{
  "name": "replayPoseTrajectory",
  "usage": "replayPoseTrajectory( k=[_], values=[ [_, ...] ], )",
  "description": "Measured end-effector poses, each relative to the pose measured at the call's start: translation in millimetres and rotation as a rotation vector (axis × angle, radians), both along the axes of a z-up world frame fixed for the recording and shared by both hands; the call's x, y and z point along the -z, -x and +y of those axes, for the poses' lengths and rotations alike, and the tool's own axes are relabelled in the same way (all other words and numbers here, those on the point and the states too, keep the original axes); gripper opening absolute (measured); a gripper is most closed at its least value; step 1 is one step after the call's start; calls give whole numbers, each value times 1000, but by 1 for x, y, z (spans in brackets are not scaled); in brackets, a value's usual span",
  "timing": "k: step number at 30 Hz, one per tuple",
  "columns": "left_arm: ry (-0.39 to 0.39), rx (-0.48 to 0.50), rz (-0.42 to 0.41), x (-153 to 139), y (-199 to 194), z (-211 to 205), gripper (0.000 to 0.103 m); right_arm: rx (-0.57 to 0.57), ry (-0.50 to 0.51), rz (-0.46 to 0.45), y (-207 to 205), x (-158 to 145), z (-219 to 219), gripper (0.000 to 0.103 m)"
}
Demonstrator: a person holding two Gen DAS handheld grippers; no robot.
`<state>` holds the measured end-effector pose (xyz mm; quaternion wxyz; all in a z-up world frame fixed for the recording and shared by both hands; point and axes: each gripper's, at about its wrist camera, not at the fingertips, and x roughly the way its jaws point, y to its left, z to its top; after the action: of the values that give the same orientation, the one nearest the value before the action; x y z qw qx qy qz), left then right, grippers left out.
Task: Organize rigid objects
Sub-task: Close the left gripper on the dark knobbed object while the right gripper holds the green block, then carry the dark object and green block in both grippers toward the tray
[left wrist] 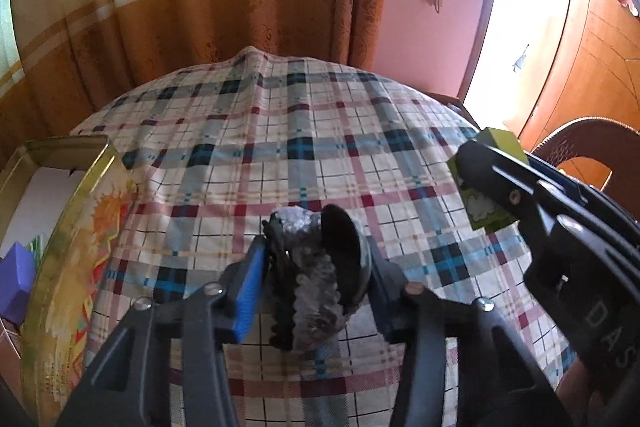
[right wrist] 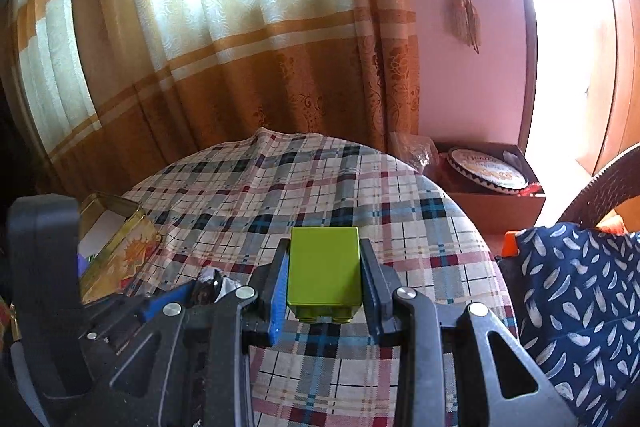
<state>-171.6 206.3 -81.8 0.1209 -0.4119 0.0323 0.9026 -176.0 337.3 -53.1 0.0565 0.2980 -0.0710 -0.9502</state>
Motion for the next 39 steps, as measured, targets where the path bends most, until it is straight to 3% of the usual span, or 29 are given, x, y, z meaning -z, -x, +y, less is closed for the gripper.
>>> replayPoseTrajectory(
  k=[18, 25, 39],
  values=[
    [-28, -122, 120, -21, -41, -64, 44, -66, -1, 96, -17, -12, -23, 34],
    [-27, -143, 189, -34, -58, -79, 44, -125, -49, 141, -31, -15, -51, 34],
    [-18, -188, 271, -42, -77, -96, 44, -164, -19, 163, -41, -14, -63, 34]
  ],
)
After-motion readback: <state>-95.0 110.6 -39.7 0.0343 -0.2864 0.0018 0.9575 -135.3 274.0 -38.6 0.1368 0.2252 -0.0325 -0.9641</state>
